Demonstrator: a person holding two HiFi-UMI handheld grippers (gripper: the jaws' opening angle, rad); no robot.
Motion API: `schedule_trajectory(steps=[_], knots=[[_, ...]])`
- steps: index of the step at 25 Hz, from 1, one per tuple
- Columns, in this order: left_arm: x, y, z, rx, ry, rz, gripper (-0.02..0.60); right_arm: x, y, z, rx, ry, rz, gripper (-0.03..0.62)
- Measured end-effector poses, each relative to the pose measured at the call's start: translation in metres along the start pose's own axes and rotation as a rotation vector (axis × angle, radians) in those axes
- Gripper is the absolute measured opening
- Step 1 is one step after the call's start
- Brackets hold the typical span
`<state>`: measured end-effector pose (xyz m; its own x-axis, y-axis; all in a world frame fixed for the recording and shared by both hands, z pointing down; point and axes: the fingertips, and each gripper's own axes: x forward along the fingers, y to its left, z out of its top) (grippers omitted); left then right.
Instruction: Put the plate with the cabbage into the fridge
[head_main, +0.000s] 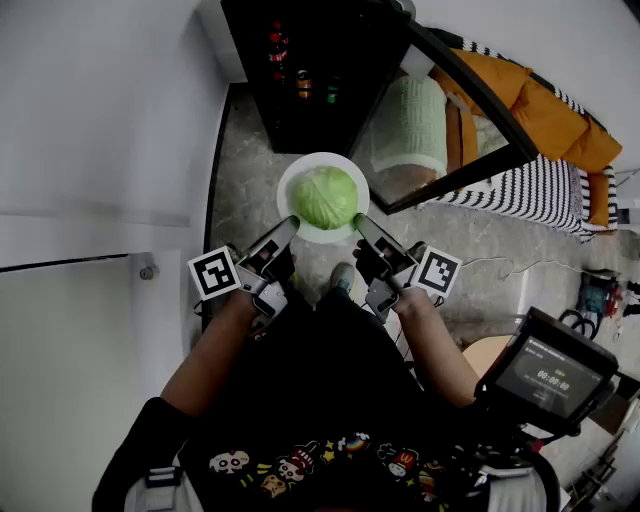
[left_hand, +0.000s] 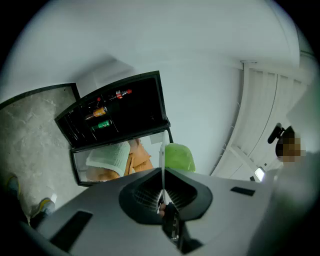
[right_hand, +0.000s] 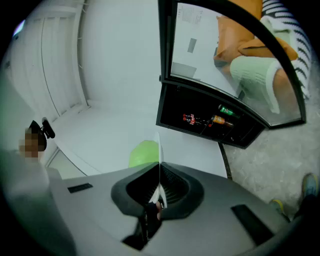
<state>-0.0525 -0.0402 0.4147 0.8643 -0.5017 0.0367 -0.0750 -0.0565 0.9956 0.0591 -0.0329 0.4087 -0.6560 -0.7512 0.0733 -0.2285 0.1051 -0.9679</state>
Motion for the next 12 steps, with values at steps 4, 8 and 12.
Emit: schedule_trajectory(steps=[4, 8, 12], knots=[[-0.0003, 0.0005, 0.0005, 0.005, -0.007, -0.002, 0.015, 0.0011, 0.0018, 0.0011, -0.019, 0.005, 0.008, 0.014], [0.0006, 0.0009, 0.0012, 0.013, -0.002, -0.007, 0.015, 0.0012, 0.0007, 0.0013, -0.025, 0.003, 0.007, 0.014], [0.0005, 0.001, 0.0009, 0.014, -0.006, -0.007, 0.015, 0.0017, 0.0, 0.001, -0.029, 0.015, 0.01, 0.014]])
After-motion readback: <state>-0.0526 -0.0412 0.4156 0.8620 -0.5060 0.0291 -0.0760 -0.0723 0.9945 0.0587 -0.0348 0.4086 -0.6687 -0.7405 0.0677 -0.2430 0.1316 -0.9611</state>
